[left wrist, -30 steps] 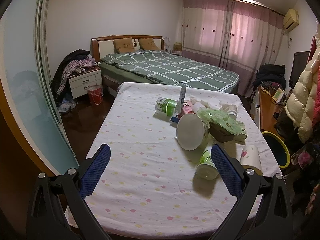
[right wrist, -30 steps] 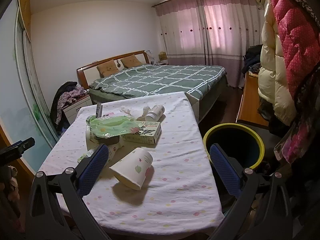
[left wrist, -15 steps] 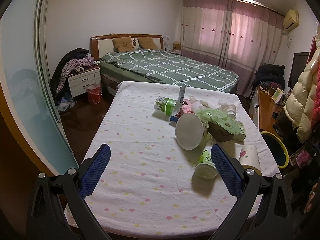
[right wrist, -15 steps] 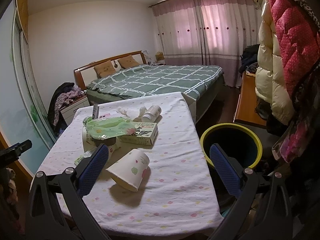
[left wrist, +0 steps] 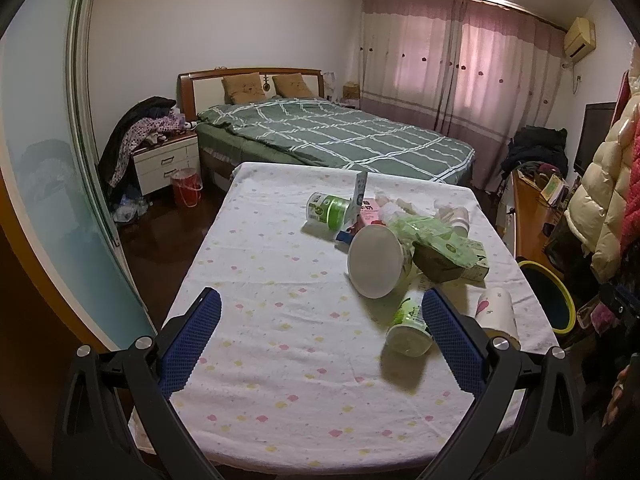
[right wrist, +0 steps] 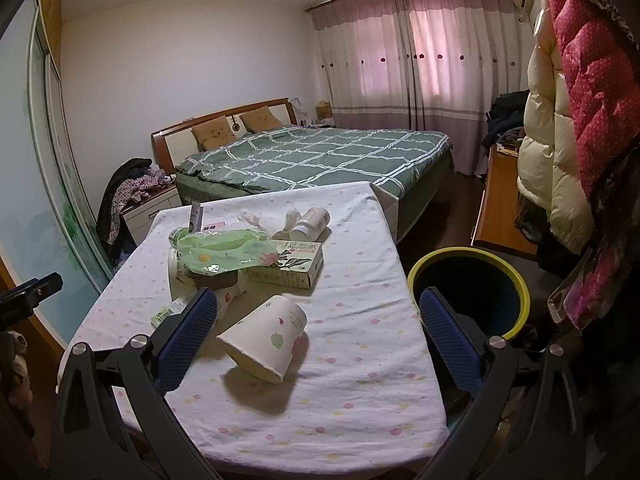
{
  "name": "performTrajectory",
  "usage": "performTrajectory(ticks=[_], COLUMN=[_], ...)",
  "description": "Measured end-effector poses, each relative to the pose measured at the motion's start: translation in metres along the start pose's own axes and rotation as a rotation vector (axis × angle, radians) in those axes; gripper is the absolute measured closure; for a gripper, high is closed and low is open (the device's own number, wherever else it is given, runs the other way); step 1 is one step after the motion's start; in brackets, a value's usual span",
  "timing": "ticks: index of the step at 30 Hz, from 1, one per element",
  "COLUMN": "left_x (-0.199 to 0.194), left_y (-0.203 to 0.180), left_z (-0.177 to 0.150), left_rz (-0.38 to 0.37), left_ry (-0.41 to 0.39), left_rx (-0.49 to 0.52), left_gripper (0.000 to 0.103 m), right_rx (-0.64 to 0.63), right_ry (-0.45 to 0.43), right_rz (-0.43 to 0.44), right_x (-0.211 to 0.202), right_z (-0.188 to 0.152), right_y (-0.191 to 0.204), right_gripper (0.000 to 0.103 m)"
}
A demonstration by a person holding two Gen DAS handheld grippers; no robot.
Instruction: Collect trash
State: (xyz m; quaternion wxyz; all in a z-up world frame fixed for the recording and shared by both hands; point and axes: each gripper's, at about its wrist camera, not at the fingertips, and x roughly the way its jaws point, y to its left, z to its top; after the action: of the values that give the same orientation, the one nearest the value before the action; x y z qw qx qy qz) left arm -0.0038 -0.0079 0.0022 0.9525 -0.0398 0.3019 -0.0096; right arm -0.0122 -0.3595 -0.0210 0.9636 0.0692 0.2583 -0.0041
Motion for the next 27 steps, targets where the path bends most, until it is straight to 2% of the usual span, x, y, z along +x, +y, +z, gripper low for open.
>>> performTrajectory(ticks=[27], left_x=[0.0076], left_y=[-0.0033], left_z=[-0.0019], left_rz=[0.0], left_ry=[0.01], left_rx=[0.019], left_gripper=[0.004], right_rx=[0.009], right_ry=[0.002], right_rz=[-0.002], right_x=[0.0046], right_z=[-0.0004], right_y=[-0.0016], right_gripper=[0.006])
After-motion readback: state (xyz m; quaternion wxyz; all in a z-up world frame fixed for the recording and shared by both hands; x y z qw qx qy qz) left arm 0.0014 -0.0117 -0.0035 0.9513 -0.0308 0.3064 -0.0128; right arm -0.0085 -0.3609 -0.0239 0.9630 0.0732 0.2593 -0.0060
